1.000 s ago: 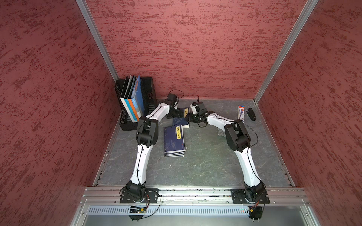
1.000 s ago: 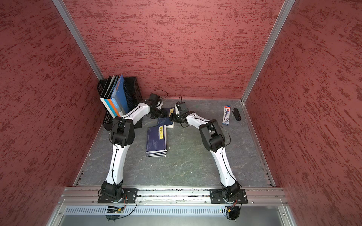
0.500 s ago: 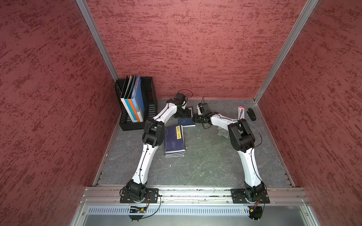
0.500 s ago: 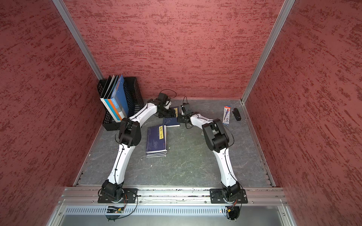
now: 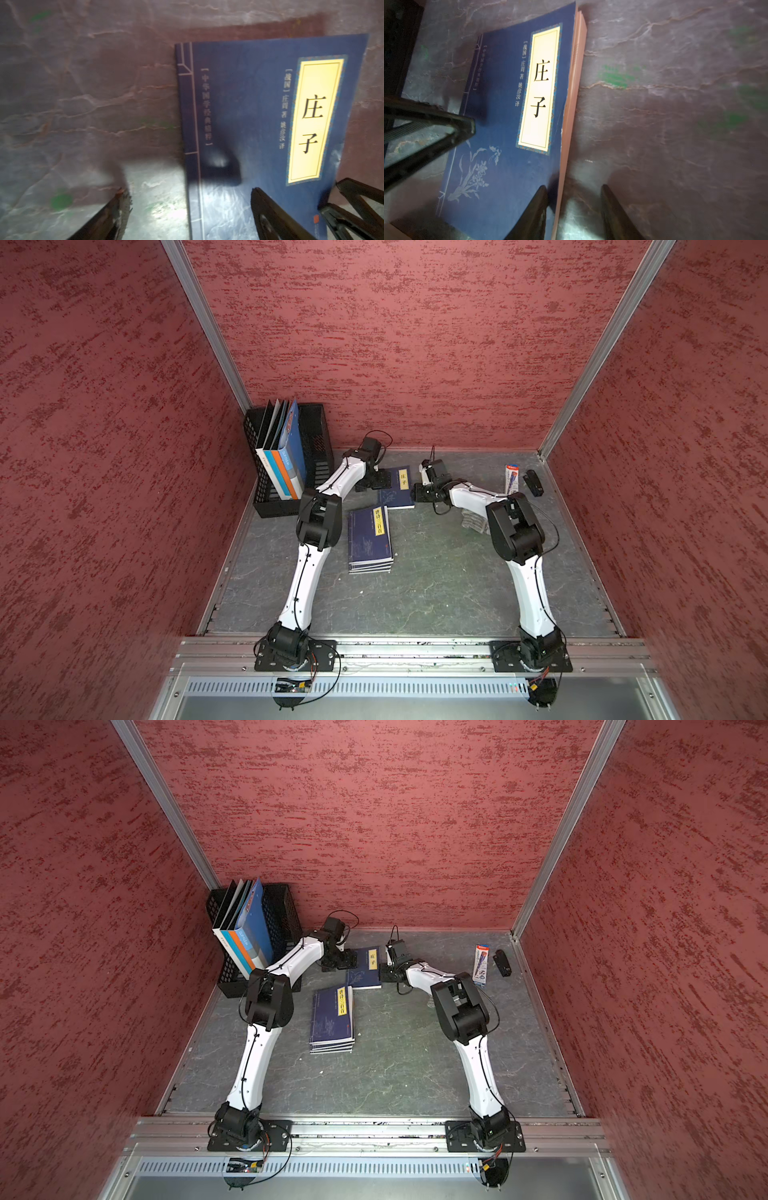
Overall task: Wipe the cover of the book
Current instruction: Move the book to the center of the board.
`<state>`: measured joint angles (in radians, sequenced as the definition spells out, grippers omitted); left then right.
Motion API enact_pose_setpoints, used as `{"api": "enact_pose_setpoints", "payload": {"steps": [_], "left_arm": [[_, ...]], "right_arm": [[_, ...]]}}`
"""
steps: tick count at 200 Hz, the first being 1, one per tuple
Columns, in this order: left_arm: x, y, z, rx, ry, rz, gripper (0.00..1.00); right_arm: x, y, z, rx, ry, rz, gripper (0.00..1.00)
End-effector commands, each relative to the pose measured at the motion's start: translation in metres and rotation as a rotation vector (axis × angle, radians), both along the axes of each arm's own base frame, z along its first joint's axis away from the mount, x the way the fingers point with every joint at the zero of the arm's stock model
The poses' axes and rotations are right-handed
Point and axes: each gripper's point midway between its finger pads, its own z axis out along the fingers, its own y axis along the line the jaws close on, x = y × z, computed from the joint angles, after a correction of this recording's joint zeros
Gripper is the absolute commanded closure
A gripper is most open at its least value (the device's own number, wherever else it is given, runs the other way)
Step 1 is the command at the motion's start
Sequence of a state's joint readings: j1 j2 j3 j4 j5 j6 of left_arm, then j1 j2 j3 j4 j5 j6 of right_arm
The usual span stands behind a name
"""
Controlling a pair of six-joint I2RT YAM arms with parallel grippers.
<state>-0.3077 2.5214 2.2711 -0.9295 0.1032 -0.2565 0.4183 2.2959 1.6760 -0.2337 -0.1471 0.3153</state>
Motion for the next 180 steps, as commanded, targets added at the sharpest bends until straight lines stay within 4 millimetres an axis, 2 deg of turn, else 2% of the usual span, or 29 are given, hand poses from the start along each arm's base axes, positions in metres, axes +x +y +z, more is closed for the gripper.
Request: {"api": "enact_pose_setpoints", "payload": {"steps": [1,54,107,148,180], "left_arm": [[-0.007,-0.014,-0.013,-0.023,0.039,-0.047,0.12],[-0.017,-0.050,-0.007,-0.077,0.028,-0.184,0.25],[-0.037,-0.076,-0.016,-0.086,0.069,-0.251,0.28],[-0.052,-0.101,-0.018,-0.095,0.079,-0.296,0.30],[-0.065,-0.122,-0.012,-0.123,0.084,-0.305,0.31]], "right_arm": [[-0.001,0.000,-0.011,-0.017,0.036,0.034,0.58],[0.002,0.003,-0.008,-0.008,0.032,0.044,0.61],[-0.002,0.002,-0.005,-0.008,0.039,0.047,0.65],[-0.018,-0.008,-0.006,-0.024,0.055,0.029,0.68],[-0.035,-0.021,-0.007,-0.048,0.067,0.008,0.68]]}}
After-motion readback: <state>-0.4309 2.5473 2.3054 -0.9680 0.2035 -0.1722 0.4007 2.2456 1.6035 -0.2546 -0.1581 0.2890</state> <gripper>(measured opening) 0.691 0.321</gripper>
